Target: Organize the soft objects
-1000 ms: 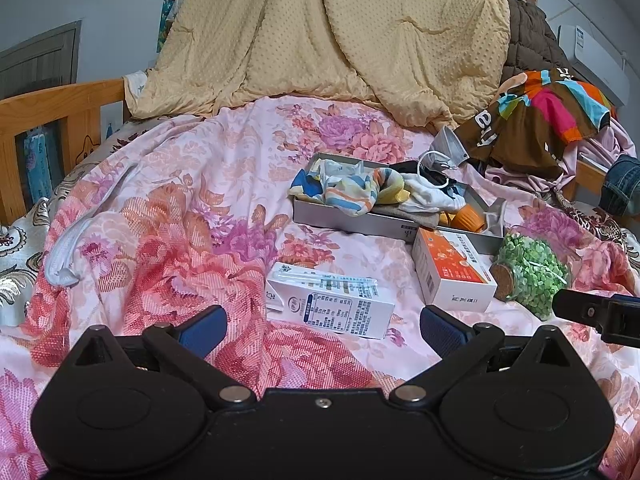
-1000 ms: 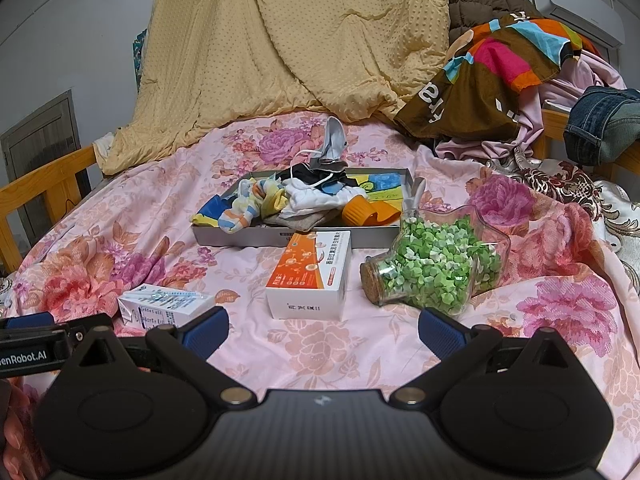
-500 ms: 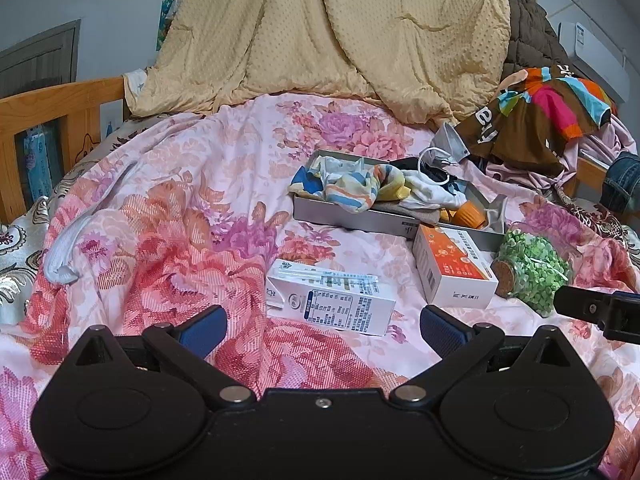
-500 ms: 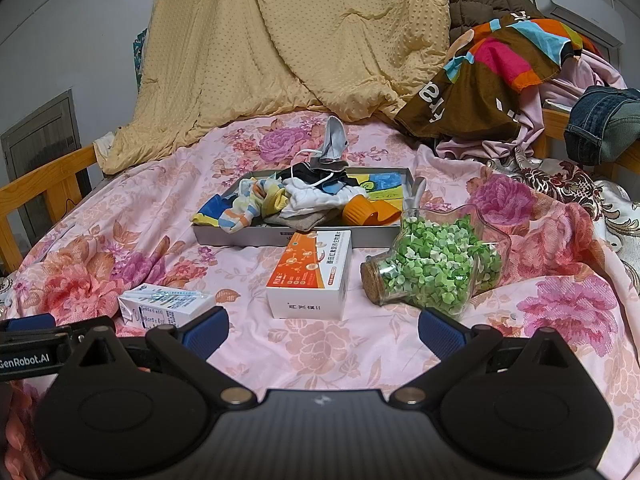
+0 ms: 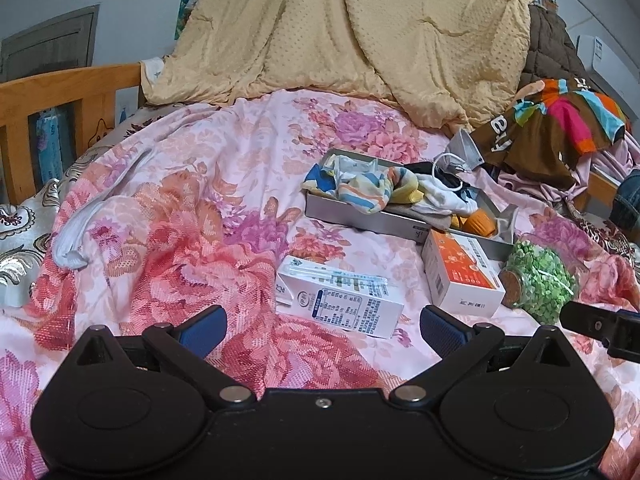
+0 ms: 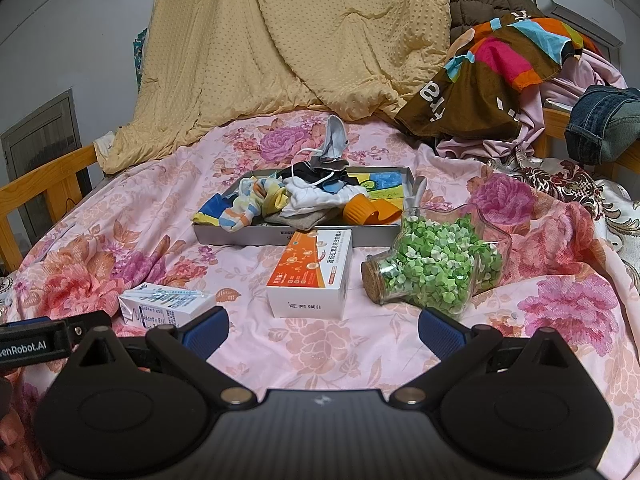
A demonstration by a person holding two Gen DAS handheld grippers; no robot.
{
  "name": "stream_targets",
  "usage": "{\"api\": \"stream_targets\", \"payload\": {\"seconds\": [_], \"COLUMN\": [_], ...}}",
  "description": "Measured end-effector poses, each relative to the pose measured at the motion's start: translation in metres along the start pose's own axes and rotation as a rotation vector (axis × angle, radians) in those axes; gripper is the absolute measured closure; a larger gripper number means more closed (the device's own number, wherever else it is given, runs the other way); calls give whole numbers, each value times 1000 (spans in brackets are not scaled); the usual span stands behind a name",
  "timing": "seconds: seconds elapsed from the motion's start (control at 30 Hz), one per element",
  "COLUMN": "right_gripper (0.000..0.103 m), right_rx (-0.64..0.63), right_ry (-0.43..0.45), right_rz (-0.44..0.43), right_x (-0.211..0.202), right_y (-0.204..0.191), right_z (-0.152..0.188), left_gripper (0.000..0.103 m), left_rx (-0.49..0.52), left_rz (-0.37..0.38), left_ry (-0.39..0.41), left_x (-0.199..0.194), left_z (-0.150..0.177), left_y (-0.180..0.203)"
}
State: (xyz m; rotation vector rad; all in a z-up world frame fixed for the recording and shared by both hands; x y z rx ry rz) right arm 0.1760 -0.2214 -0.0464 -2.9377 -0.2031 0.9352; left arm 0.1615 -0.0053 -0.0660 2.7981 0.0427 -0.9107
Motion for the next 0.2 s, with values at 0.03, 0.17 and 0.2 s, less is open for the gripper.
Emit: {"api": "stream_targets", "payload": {"seconds": [0.03,0.17,0.2], "right_gripper": [0,0,0], "right_rx": [-1,0,1], "right_ry": [-1,-5,-7], "right_rz": [0,-2,-3], "right_x": [0,1,1], "right_y": [0,-3,-4], "right_z": [0,4,5], "left_gripper": [1,1,1], "left_rx": [0,1,2], "left_rz": [4,9,7], "left_ry": [4,11,9], "left_x": [-1,-2,-2], "left_z": [0,-2,-1], "left_y": [0,1,1]}}
Point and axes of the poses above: each gripper's, at about its wrist camera, not at the fingertips, and x roughly the way its jaws point, y to its right, z to its underside, the point moved 9 cm from there along x, roughly the way its jaws point, and after that the axes turned 7 degrees about -y, right-handed, at the moved point
